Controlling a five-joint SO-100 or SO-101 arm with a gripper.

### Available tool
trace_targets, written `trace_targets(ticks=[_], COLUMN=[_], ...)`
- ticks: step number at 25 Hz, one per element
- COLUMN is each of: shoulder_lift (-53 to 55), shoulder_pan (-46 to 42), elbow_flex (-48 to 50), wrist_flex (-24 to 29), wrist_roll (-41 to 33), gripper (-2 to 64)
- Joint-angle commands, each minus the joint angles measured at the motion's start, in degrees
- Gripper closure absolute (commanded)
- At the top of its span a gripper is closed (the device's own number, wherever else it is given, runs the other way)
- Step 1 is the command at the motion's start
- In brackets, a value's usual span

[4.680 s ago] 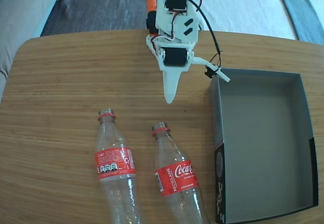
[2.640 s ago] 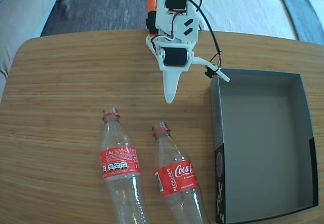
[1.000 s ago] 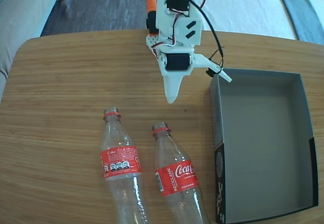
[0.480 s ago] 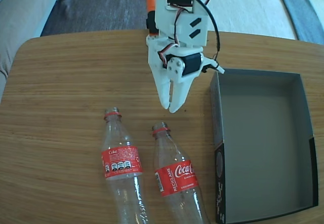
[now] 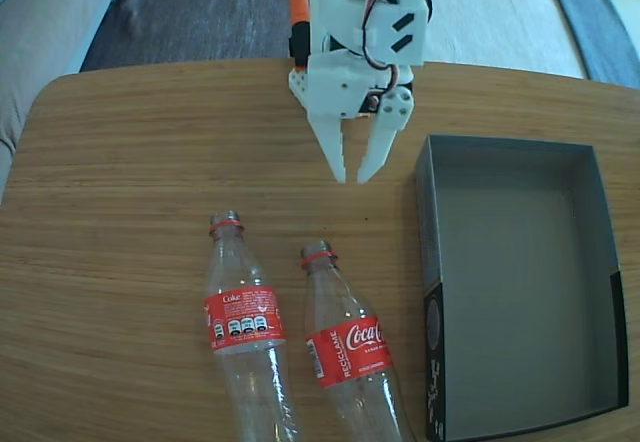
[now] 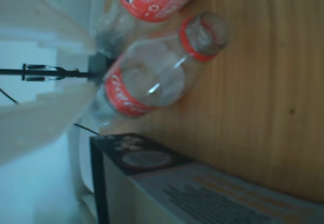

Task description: Grasp the bottles and put them in the box.

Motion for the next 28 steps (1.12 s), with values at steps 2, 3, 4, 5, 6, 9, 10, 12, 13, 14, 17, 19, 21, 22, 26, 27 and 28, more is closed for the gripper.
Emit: trace_targets(ticks=[2,3,4,5,6,9,10,12,13,14,17,19,21,22,26,27,28], shoulder_lift=[-4.1,-6.0,-7.6,-8.6,-9.5,-11.2,-11.3,-11.4,-11.5,-11.6,-14.2,-16.6,-17.8,-18.0,-18.9,-19.1,-19.1], shoulder_pan=[-1.8,-2.0,-2.5,-2.6,-2.7,-3.3,-3.3,-2.8,-2.7,-2.7,-2.7,-2.7,-2.6,-2.5,0.4,1.1,1.9], elbow_flex=[-5.4,-6.2,-7.0,-7.5,-7.8,-8.5,-8.5,-8.5,-8.6,-9.1,-10.9,-12.1,-12.7,-12.7,-14.4,-15.0,-15.4], wrist_flex=[3.3,3.7,3.7,3.8,3.7,3.2,3.2,3.2,3.2,3.2,3.2,3.1,1.8,0.6,-1.1,-1.2,-1.4], wrist_roll=[-0.3,-0.2,-0.2,-0.2,-0.6,-0.3,-0.3,-0.5,-0.8,-0.8,-0.9,-0.9,-0.2,0.0,2.5,2.5,2.5], gripper=[58.6,58.6,58.6,58.6,58.6,59.3,59.3,59.4,59.4,59.4,58.6,58.2,53.7,49.7,27.5,24.3,22.0])
